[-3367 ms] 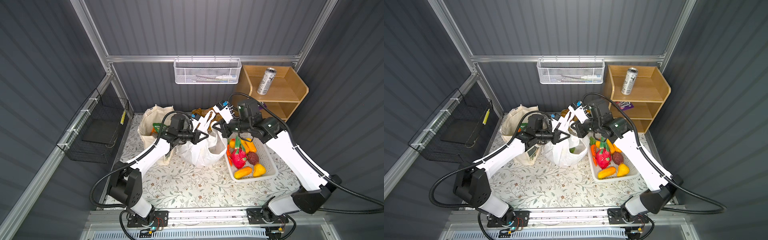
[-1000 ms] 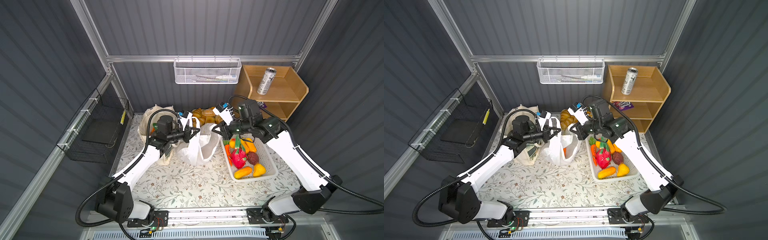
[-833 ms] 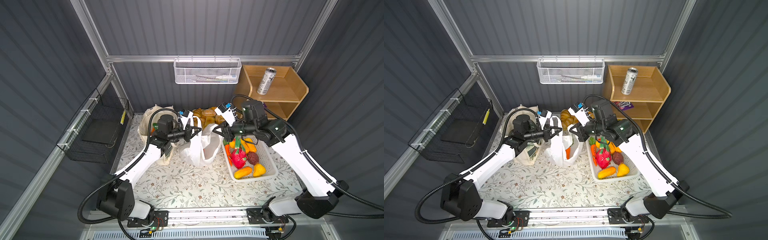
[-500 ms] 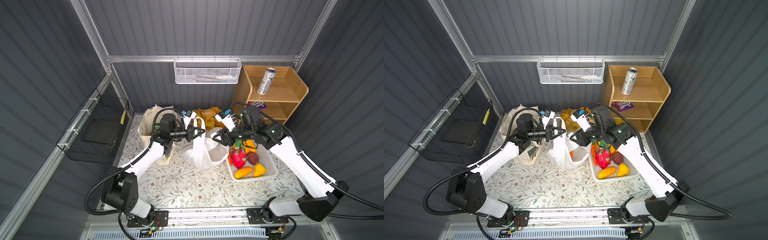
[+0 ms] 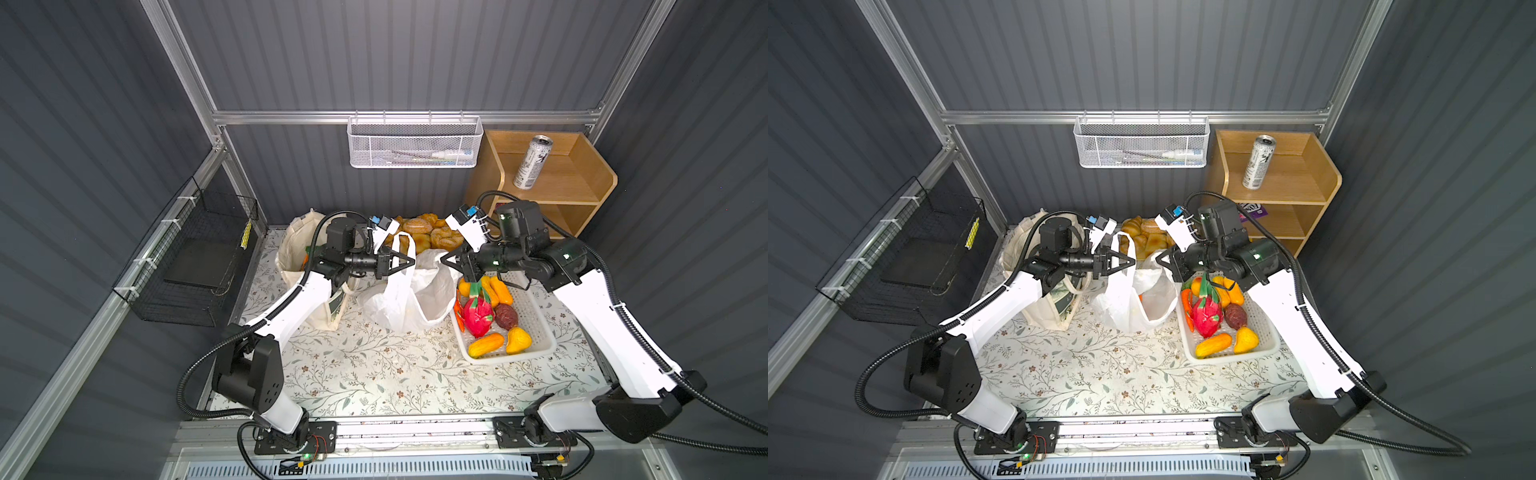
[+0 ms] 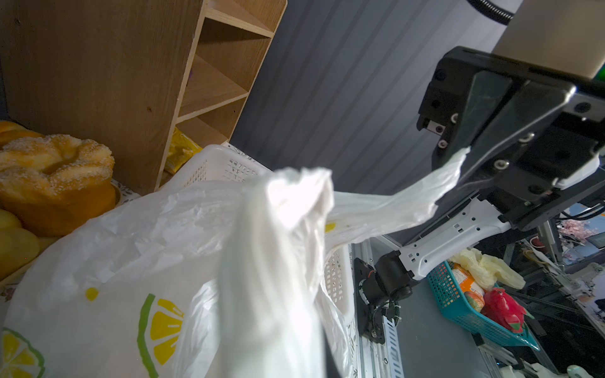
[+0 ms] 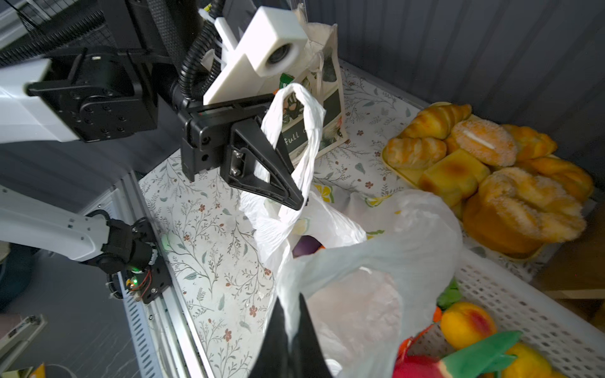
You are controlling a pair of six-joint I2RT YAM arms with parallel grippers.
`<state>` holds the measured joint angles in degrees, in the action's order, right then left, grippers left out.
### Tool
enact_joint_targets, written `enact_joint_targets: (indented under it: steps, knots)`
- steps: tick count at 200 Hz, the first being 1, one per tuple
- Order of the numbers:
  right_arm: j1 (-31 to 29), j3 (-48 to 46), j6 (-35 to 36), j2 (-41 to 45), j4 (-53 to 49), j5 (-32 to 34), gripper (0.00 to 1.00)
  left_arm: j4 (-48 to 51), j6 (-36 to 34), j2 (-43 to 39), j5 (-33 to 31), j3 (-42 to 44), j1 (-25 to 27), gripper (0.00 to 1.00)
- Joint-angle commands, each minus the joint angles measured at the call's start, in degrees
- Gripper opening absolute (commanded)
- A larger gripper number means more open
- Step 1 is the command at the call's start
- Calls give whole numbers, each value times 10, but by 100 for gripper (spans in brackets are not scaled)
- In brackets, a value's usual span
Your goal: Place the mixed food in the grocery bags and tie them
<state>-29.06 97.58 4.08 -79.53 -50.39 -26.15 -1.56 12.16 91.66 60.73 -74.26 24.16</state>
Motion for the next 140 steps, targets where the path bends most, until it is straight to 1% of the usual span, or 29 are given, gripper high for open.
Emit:
enact_joint_targets:
  steps: [1, 22, 36, 46, 52, 70, 73, 77, 83, 87, 96, 117, 119, 140]
  knots:
    - [0, 28, 10, -17, -11, -34, 0, 52, -34, 17, 23, -30, -4, 1]
    - [-6, 47, 1, -40, -6, -61, 0, 70, -44, 24, 13, -44, -4, 3]
    - [-15, 49, 0, -52, -2, -58, 0, 72, -46, 24, 14, -48, -4, 3]
    - [-18, 49, 5, -61, -6, -56, 0, 73, -48, 21, 14, -48, -4, 0]
    - [-19, 49, 7, -66, -12, -53, 0, 74, -51, 20, 14, -48, -4, 0]
    - [-17, 45, 22, -83, -37, -26, 0, 89, -66, 18, 14, -53, -4, 0]
    - [-16, 44, 25, -86, -42, -23, 3, 93, -70, 18, 16, -55, -4, 0]
    - [-15, 44, 28, -90, -50, -20, 10, 97, -72, 19, 18, -58, -4, 0]
    - [-14, 48, 30, -95, -59, -12, 23, 102, -77, 20, 21, -62, -4, 0]
    - [-13, 50, 28, -98, -63, -4, 30, 105, -79, 21, 23, -62, -4, 0]
    - [-10, 54, 23, -97, -63, 7, 40, 110, -84, 22, 27, -62, -4, 0]
    - [-7, 72, 22, -84, -56, -5, 54, 122, -95, 25, 35, -62, -4, 0]
    - [-7, 76, 24, -83, -58, -7, 55, 123, -96, 26, 36, -78, -4, 0]
    - [-5, 123, 36, -92, -77, -8, 62, 129, -100, 29, 46, -87, -4, 0]
